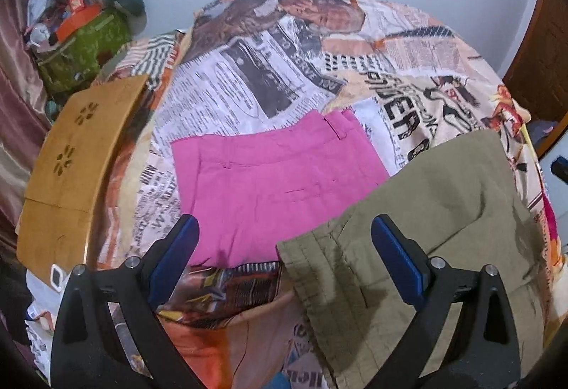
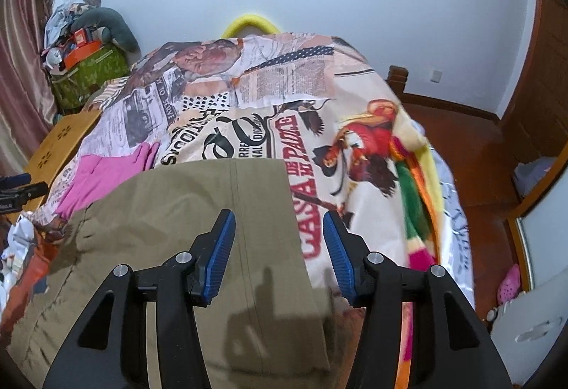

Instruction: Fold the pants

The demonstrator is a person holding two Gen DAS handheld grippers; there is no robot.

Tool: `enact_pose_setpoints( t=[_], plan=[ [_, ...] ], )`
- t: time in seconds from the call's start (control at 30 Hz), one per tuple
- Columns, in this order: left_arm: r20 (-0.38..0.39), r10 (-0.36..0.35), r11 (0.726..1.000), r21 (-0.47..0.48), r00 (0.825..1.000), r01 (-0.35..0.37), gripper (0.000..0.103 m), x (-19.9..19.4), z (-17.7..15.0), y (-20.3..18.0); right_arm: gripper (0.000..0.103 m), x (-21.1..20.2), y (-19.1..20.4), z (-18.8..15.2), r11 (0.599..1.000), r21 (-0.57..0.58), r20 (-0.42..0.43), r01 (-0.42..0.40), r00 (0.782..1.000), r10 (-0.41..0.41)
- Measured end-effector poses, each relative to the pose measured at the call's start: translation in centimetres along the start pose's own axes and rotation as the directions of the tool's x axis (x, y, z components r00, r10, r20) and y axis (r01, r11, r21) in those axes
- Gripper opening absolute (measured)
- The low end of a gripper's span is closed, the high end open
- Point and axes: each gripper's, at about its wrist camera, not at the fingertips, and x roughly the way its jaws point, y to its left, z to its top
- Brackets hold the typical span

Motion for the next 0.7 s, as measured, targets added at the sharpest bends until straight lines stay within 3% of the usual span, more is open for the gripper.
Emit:
enact_pose_setpoints(
  t=[0.17,0.37,0.53,0.7],
  plan=[
    [-0.056,0.009,0.999,0.039,0.998,-0.007,0.098,3.5,-0.7,-0.7,0.048,3.5,-0.1,0.8,1.000,0.008,-0.036,-0.018,0.999,0.018],
    [-0.132,0.009,1.000,0.022,0.991,-0.006,0.099,6.8,-2.5,0.1,0.048,7.8,-0.7,1.7,0.999,0.014,-0.094,-0.035,0.995,0.036],
    [-0.168,-0.112,0.993,-0.066,0.979,0.102,0.099,7.9,-3.2,0.9,0.048,10.5,-1.6,2.2,0.998,0.057,-0.127,-0.038,0.991,0.045],
    [-0.190,-0.131,0.990,-0.066,0.973,0.121,0.094,8.7,-3.4,0.1,0.047,11.4,-1.3,2.6,0.986,0.132,-0.115,-0.100,0.987,0.115]
  ],
)
